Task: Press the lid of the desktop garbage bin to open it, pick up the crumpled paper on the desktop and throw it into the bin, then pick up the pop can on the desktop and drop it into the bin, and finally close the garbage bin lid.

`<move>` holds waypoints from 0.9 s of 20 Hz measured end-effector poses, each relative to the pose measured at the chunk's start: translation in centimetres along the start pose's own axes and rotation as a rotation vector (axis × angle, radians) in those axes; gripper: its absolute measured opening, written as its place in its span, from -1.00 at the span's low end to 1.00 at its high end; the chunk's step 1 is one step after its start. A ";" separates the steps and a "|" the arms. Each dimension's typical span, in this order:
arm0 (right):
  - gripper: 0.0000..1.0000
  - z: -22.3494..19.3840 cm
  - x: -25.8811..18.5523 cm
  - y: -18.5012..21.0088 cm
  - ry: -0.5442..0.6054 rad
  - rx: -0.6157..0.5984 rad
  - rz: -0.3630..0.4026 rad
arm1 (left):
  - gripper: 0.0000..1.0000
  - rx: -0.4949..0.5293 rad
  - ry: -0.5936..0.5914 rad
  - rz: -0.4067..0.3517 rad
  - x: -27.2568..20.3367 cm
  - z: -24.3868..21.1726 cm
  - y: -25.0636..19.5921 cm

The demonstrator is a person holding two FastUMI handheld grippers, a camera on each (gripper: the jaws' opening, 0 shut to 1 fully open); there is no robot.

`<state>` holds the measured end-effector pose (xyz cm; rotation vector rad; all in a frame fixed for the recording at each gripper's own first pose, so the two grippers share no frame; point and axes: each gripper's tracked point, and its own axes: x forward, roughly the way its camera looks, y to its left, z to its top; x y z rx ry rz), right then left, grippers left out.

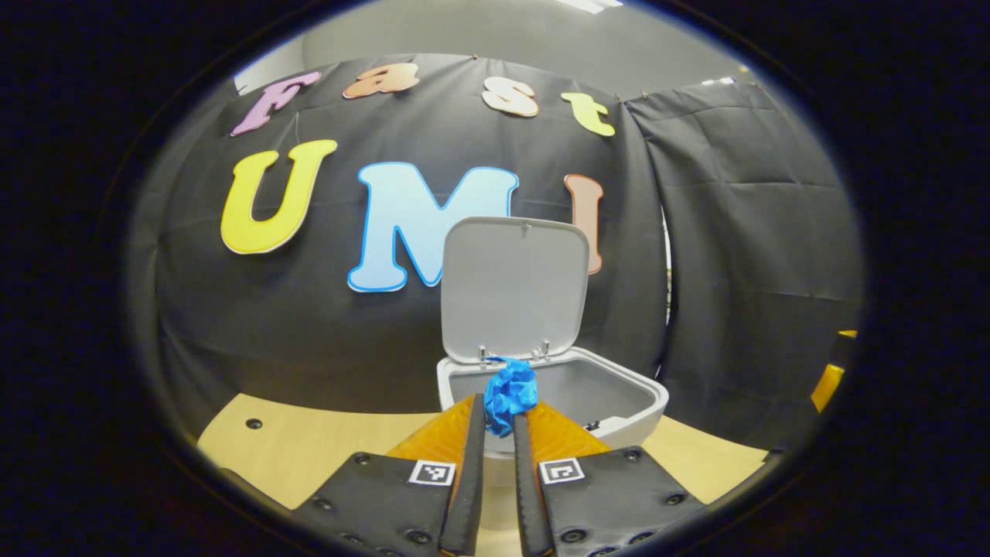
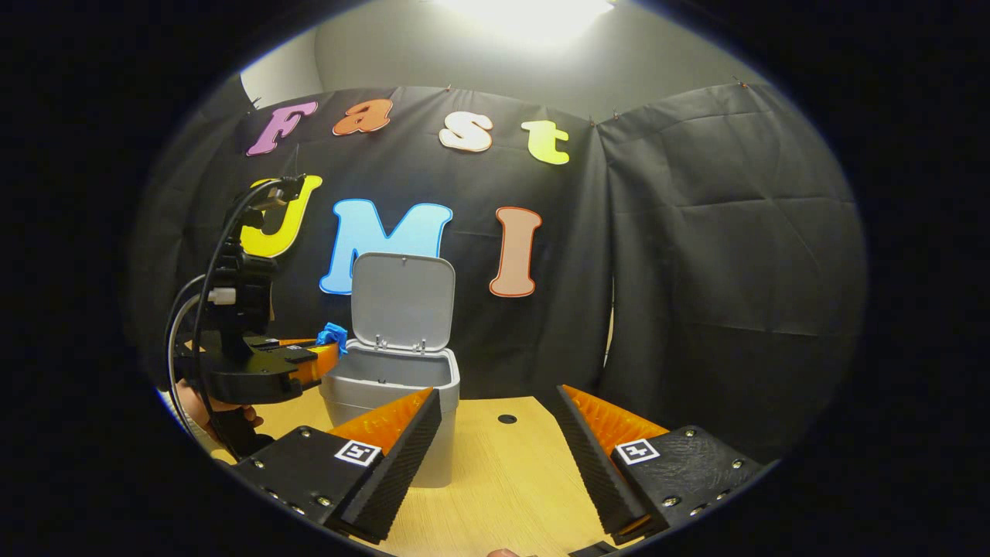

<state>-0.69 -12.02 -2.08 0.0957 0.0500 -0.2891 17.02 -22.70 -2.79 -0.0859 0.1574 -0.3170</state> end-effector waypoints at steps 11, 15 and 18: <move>0.89 -0.2 0.2 0.1 0.011 0.006 0.005 | 0.48 -0.017 0.018 -0.068 1.0 -0.7 -1.6; 0.89 0.0 0.4 1.3 0.002 0.003 0.047 | 0.85 -0.041 -0.011 -0.059 -0.8 0.3 -1.2; 0.89 -0.3 0.5 2.8 0.004 0.002 0.101 | 0.89 -0.038 -0.036 -0.029 -3.0 1.0 -0.2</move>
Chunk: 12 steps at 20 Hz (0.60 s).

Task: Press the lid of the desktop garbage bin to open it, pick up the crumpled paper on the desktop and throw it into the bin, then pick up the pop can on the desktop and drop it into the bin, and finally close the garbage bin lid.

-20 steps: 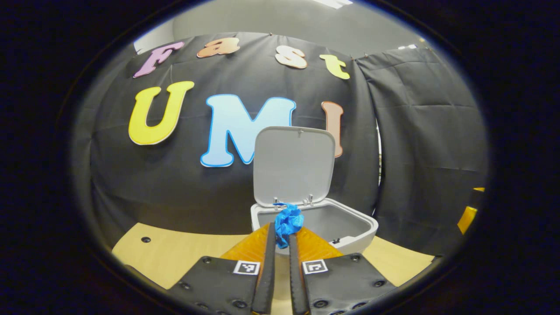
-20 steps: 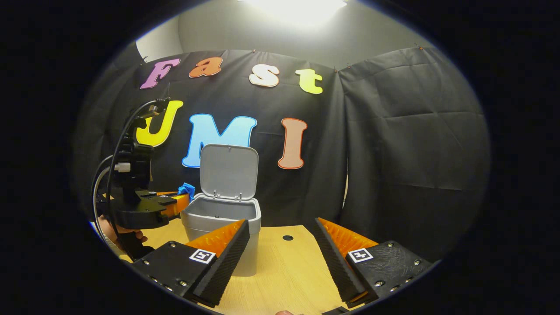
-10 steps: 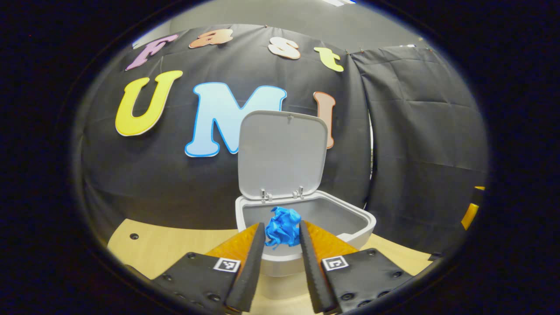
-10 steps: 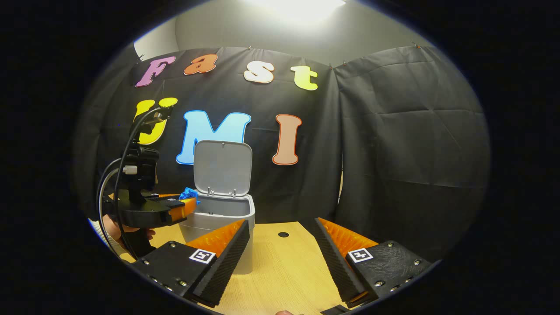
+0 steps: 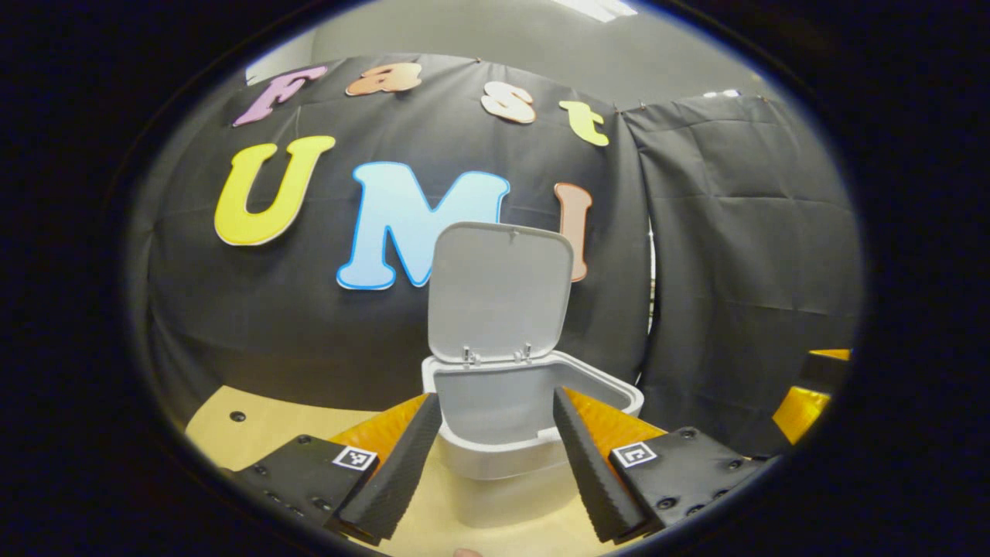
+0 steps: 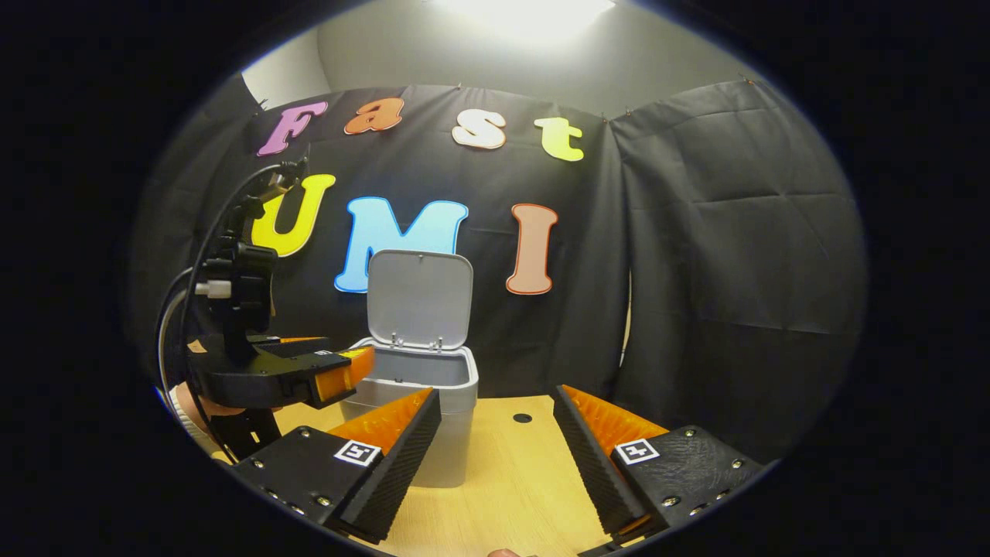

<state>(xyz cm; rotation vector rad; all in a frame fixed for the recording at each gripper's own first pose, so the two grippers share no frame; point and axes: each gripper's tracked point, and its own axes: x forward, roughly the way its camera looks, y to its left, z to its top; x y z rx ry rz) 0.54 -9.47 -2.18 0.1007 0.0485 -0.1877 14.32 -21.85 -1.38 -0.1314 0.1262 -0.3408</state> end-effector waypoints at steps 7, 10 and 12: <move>0.89 -1.2 -0.5 4.8 0.023 0.029 0.160 | 0.87 0.028 -0.020 0.115 -6.8 0.8 3.7; 0.89 -2.9 -0.5 7.4 0.063 0.020 0.238 | 0.90 0.029 -0.025 0.176 -10.0 0.8 6.0; 0.89 -4.2 -0.8 9.4 0.093 0.004 0.296 | 0.90 0.042 -0.022 0.221 -12.0 0.8 7.6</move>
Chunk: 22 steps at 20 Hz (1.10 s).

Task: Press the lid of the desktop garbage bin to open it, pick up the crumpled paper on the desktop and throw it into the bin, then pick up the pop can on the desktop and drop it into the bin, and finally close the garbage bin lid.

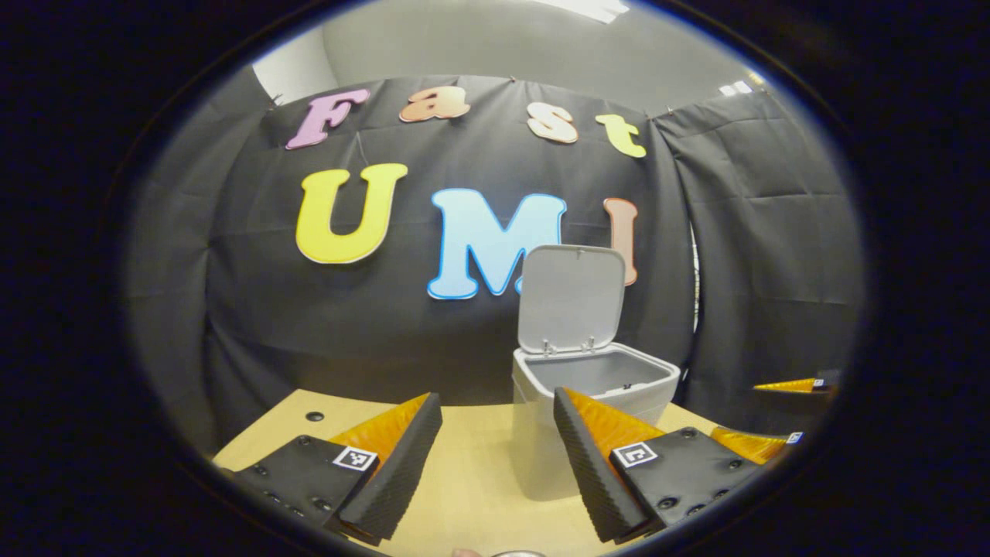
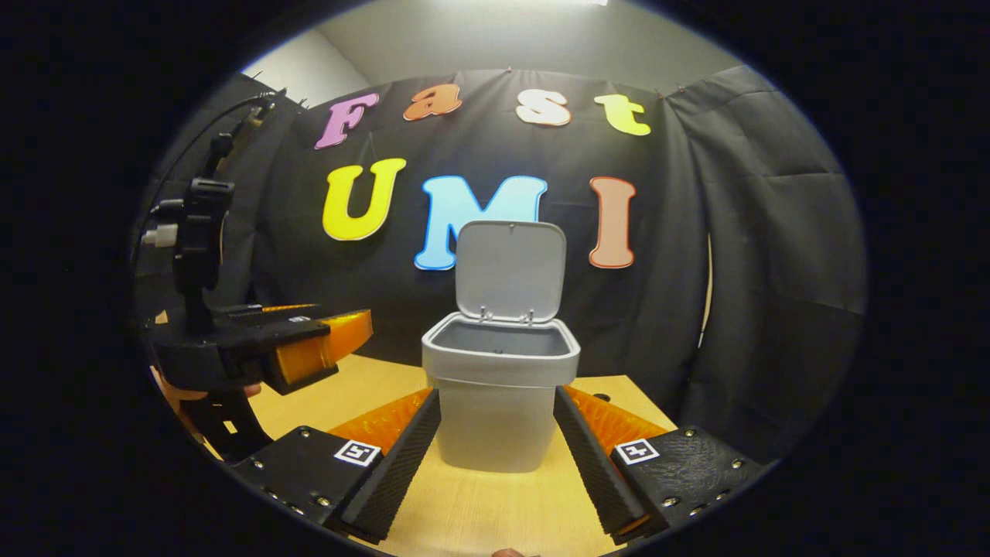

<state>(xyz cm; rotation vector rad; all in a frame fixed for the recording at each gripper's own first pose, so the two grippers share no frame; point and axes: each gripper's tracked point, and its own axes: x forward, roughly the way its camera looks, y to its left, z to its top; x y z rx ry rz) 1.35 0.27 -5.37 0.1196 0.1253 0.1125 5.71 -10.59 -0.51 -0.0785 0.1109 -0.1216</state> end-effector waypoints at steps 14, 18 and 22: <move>0.89 -8.4 1.4 13.0 0.279 -0.031 0.392 | 0.90 -0.026 0.043 0.173 -7.8 -2.8 8.1; 0.89 -11.4 1.6 15.5 0.395 -0.015 0.464 | 0.90 -0.031 0.029 0.180 -9.4 -3.2 8.6; 0.90 -14.5 2.4 16.1 0.501 -0.048 0.471 | 0.92 -0.052 0.034 0.203 -10.2 -3.6 9.2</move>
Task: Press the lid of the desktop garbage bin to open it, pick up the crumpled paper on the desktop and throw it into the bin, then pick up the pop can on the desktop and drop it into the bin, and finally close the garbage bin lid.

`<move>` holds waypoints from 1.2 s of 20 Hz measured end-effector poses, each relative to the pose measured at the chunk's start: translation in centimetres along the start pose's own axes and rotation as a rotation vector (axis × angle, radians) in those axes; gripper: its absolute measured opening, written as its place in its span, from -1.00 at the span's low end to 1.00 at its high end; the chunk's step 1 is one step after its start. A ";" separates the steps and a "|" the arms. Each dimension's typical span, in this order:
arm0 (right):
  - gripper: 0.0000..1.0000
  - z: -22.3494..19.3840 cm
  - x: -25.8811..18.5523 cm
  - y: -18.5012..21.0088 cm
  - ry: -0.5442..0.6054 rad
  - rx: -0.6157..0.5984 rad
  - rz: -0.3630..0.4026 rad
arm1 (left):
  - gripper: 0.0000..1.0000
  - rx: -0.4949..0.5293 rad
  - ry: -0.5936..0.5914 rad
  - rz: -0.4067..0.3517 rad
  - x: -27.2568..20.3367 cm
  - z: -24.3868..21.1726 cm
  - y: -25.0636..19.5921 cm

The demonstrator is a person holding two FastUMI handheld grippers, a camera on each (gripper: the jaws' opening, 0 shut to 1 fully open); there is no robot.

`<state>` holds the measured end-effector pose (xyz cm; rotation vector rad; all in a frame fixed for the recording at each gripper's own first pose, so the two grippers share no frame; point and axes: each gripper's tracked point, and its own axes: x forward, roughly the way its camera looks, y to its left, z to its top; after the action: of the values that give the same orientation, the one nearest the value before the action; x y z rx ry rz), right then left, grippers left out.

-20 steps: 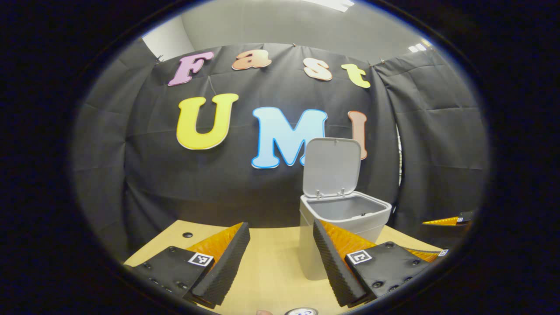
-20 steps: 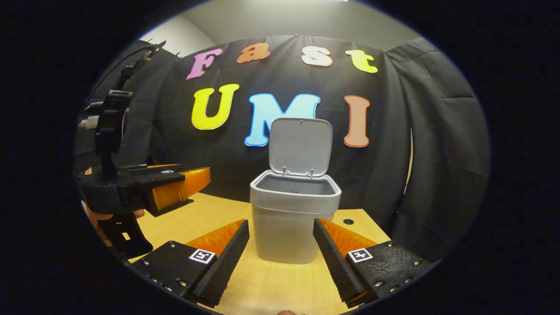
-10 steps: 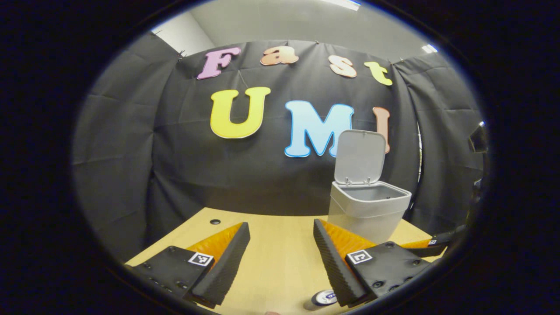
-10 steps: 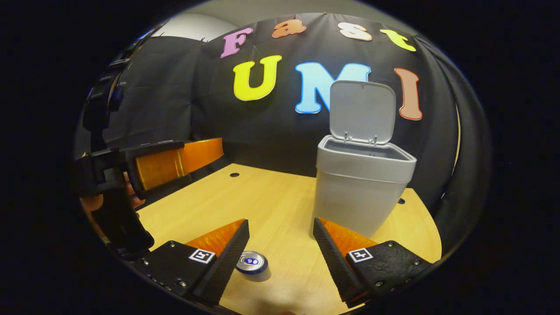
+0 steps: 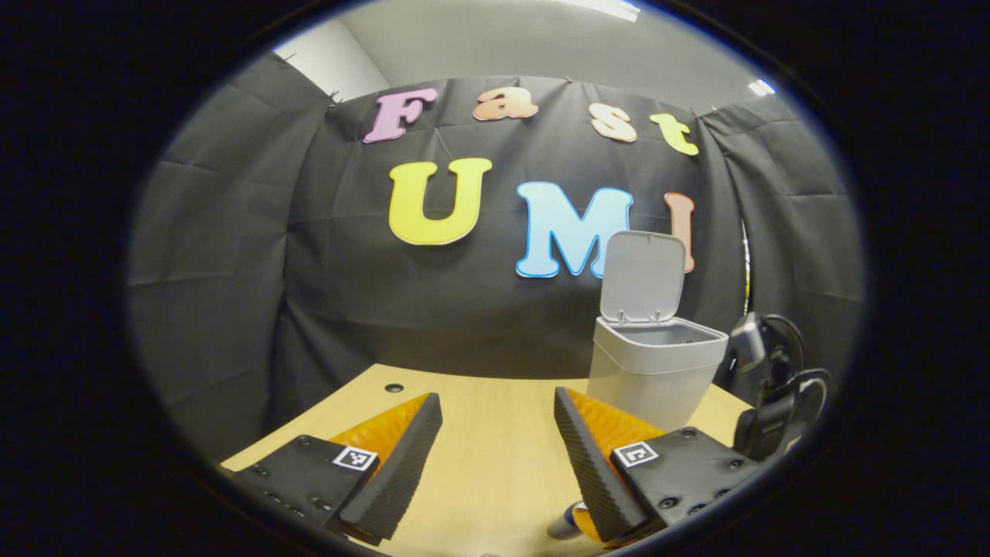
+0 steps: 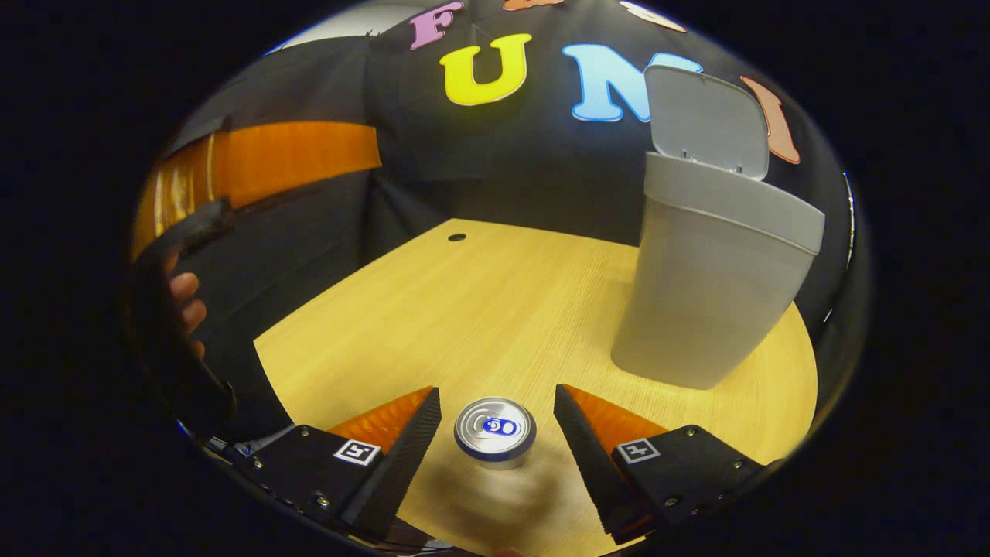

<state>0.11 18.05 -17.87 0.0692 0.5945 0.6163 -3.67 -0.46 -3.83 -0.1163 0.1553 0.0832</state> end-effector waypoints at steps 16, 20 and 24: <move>0.70 -3.3 1.4 -1.7 0.113 -0.064 -0.040 | 0.90 -0.010 0.014 0.026 0.0 -0.5 0.5; 0.70 -1.1 -1.3 -3.3 0.029 -0.009 -0.068 | 0.90 -0.017 0.007 0.022 0.0 -0.3 -0.1; 0.70 2.3 -4.2 -6.1 -0.070 0.038 -0.119 | 0.90 -0.022 0.005 0.005 0.1 -0.5 -0.9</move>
<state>1.74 10.95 -15.27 0.0901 0.5381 0.4852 -3.55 -1.43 -4.28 -0.1380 0.1602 0.0898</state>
